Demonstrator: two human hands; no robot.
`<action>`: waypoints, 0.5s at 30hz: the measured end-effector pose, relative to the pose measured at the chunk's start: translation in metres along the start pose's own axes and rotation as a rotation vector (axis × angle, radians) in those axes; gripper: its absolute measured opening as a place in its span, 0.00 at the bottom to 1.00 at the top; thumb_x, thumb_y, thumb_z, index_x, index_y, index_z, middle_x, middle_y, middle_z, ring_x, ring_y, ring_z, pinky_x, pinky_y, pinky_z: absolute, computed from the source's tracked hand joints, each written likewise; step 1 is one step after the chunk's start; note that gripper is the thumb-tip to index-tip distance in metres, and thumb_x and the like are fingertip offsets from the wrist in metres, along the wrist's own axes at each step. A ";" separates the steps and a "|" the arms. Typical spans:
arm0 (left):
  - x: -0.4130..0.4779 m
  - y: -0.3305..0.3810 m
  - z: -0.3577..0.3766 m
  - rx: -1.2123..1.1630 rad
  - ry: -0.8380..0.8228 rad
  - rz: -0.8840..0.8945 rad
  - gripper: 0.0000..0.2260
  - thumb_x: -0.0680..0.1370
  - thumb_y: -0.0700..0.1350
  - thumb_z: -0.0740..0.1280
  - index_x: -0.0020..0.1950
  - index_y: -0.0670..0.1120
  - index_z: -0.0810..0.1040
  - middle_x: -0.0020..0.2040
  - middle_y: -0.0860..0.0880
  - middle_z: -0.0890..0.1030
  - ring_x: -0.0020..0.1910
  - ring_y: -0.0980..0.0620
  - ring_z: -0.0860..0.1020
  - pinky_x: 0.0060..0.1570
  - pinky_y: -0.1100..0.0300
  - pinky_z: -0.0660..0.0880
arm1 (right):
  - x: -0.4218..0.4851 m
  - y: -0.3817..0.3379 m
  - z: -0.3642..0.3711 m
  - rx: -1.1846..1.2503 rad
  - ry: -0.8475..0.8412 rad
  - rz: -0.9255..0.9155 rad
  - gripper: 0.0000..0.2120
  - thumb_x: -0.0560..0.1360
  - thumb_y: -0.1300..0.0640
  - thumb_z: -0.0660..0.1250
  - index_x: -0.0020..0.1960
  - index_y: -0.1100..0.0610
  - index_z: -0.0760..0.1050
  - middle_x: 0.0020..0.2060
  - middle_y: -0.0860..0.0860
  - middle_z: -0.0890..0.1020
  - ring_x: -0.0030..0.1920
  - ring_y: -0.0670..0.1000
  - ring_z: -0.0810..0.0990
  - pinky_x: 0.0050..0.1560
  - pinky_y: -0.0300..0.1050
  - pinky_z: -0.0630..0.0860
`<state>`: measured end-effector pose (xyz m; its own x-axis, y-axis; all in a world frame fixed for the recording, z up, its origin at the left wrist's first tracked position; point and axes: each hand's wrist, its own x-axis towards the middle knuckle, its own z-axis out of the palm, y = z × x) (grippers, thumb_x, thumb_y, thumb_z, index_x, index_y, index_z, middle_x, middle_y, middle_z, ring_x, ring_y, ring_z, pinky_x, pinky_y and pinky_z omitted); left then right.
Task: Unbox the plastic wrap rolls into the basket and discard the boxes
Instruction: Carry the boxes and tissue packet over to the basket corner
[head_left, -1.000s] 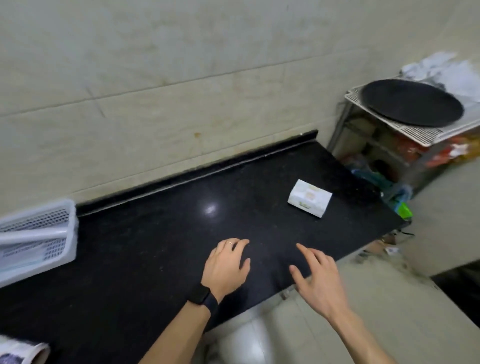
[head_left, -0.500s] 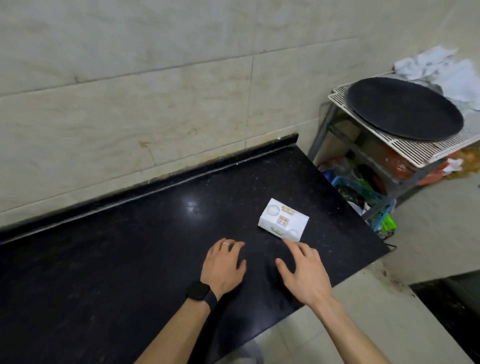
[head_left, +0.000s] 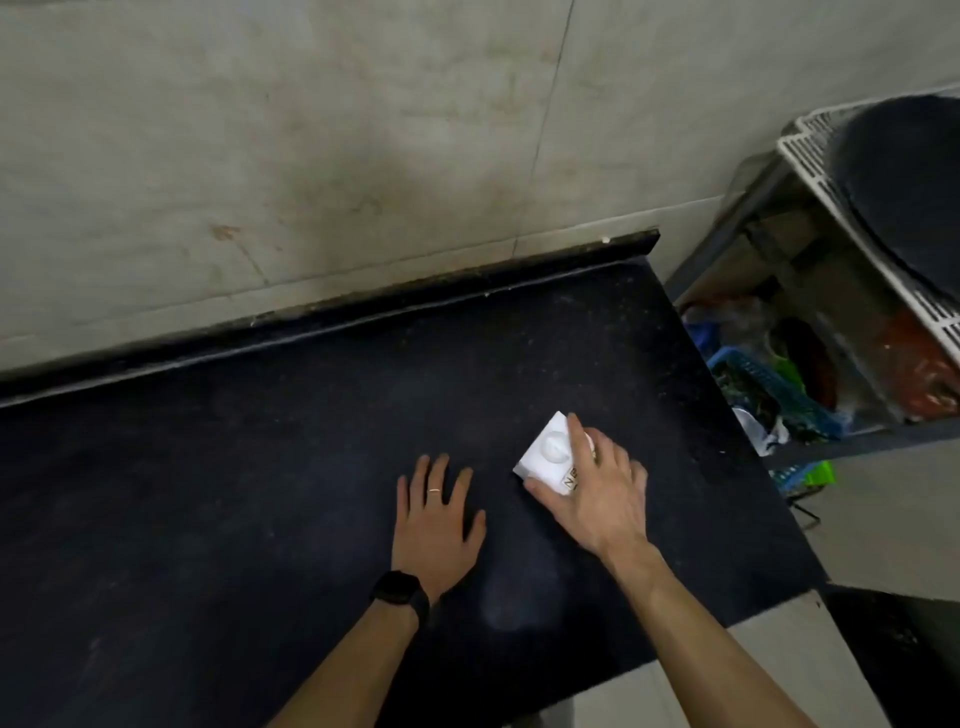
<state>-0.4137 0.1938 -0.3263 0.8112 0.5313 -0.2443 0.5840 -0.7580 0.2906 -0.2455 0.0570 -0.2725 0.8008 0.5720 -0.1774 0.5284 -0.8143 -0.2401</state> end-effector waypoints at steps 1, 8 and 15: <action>-0.001 0.000 0.003 0.003 0.012 0.003 0.26 0.77 0.58 0.60 0.72 0.49 0.71 0.74 0.41 0.68 0.75 0.37 0.62 0.71 0.36 0.61 | -0.001 0.002 0.005 -0.017 0.026 -0.013 0.47 0.67 0.24 0.60 0.79 0.45 0.53 0.69 0.47 0.70 0.66 0.54 0.70 0.65 0.56 0.66; -0.002 0.000 0.007 0.043 0.018 -0.008 0.27 0.79 0.60 0.55 0.75 0.50 0.68 0.77 0.43 0.65 0.77 0.40 0.58 0.74 0.39 0.57 | 0.003 0.007 0.014 -0.006 0.066 -0.030 0.47 0.67 0.24 0.60 0.78 0.46 0.54 0.66 0.49 0.72 0.63 0.55 0.72 0.62 0.57 0.68; -0.023 0.005 -0.038 -0.121 0.068 -0.141 0.23 0.81 0.58 0.57 0.75 0.53 0.67 0.77 0.49 0.65 0.78 0.48 0.56 0.77 0.47 0.51 | -0.011 0.002 -0.016 0.107 0.027 -0.108 0.48 0.66 0.26 0.66 0.78 0.46 0.56 0.68 0.50 0.72 0.64 0.56 0.71 0.62 0.58 0.67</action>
<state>-0.4286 0.1921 -0.2842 0.7192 0.6560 -0.2288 0.6878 -0.6255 0.3684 -0.2483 0.0474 -0.2561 0.7491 0.6516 -0.1193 0.5800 -0.7321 -0.3571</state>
